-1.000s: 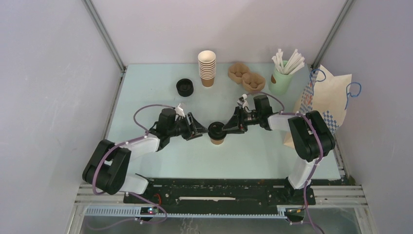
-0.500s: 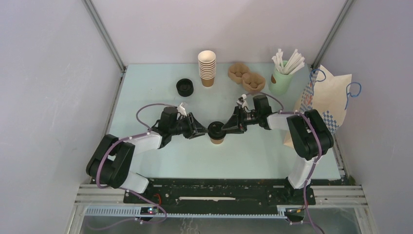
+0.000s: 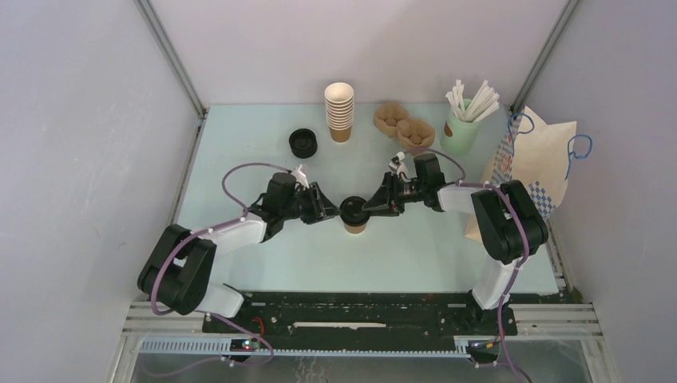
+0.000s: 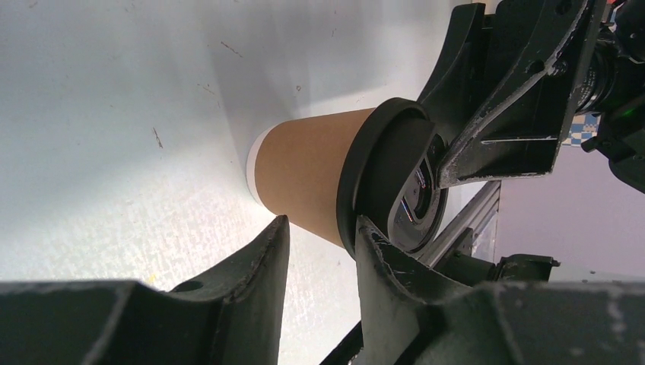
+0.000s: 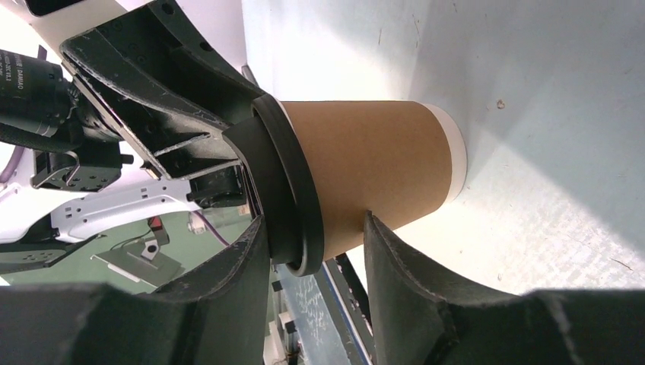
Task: Pack the takeout coffee
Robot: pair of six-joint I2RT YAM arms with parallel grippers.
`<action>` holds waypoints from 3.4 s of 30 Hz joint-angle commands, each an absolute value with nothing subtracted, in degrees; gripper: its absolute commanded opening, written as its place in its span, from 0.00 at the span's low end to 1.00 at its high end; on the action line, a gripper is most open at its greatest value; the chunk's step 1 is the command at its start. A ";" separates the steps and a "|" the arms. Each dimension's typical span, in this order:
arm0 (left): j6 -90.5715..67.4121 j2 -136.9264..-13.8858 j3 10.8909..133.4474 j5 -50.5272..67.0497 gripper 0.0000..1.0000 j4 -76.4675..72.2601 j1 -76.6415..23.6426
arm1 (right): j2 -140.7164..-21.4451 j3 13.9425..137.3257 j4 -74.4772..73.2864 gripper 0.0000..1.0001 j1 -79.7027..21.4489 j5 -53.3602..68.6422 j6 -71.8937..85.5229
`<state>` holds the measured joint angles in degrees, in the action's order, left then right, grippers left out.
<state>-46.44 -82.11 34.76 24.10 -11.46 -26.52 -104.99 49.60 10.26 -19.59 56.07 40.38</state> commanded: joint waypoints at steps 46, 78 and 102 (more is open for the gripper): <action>-39.80 -67.94 35.39 16.82 0.79 4.52 -25.53 | -104.50 47.44 14.16 0.79 -20.08 53.52 38.98; -43.24 -83.74 37.18 24.59 0.81 -8.02 -28.21 | -109.77 49.22 14.90 0.83 -21.80 58.78 37.92; -41.84 -88.48 33.66 20.86 0.69 -6.60 -25.27 | -109.88 56.27 13.20 0.99 -20.45 58.66 40.33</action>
<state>-47.64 -86.21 34.61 30.20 -18.50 -25.58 -111.00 50.85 17.12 -20.56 63.94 42.81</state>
